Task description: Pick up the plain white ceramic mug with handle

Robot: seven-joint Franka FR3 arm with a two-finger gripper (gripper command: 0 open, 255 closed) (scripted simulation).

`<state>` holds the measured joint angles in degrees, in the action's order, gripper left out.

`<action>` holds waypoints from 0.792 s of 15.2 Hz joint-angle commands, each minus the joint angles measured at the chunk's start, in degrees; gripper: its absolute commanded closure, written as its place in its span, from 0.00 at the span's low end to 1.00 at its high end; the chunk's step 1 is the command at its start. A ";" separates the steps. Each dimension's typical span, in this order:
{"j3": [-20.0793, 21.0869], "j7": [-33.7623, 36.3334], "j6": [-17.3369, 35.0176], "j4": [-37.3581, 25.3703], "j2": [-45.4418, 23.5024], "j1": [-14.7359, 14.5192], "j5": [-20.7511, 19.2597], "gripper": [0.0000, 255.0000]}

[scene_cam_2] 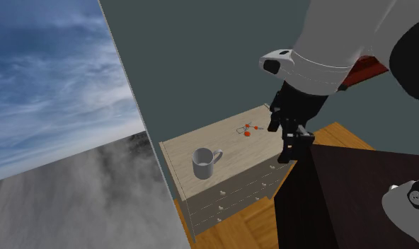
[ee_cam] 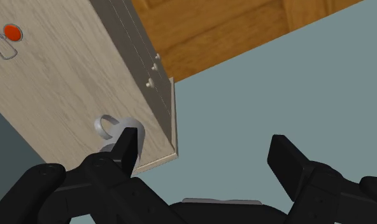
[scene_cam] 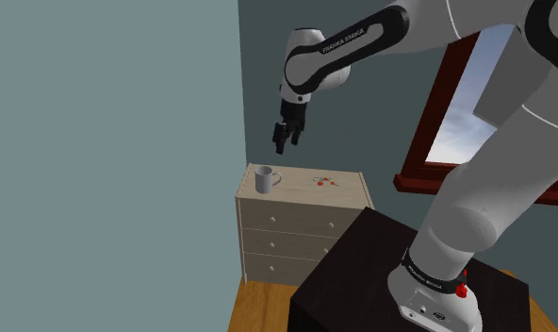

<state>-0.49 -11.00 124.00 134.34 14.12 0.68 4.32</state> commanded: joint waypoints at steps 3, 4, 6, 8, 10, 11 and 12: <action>-0.34 -0.66 5.29 -3.50 -8.75 0.38 -0.56 0.00; -0.40 -0.75 6.43 -4.54 -10.93 0.44 -0.69 0.00; -0.53 -0.92 8.53 -6.83 -15.30 0.58 -0.94 0.00; -0.66 -1.06 10.36 -9.41 -19.70 0.71 -1.20 0.00; -0.81 -1.17 11.90 -12.29 -24.11 0.85 -1.45 0.00; -0.88 -1.22 12.57 -13.84 -26.31 0.91 -1.57 0.00; -0.95 -1.27 13.17 -15.46 -28.52 0.98 -1.69 0.00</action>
<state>-1.29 -11.95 136.18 120.43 -11.86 1.46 2.70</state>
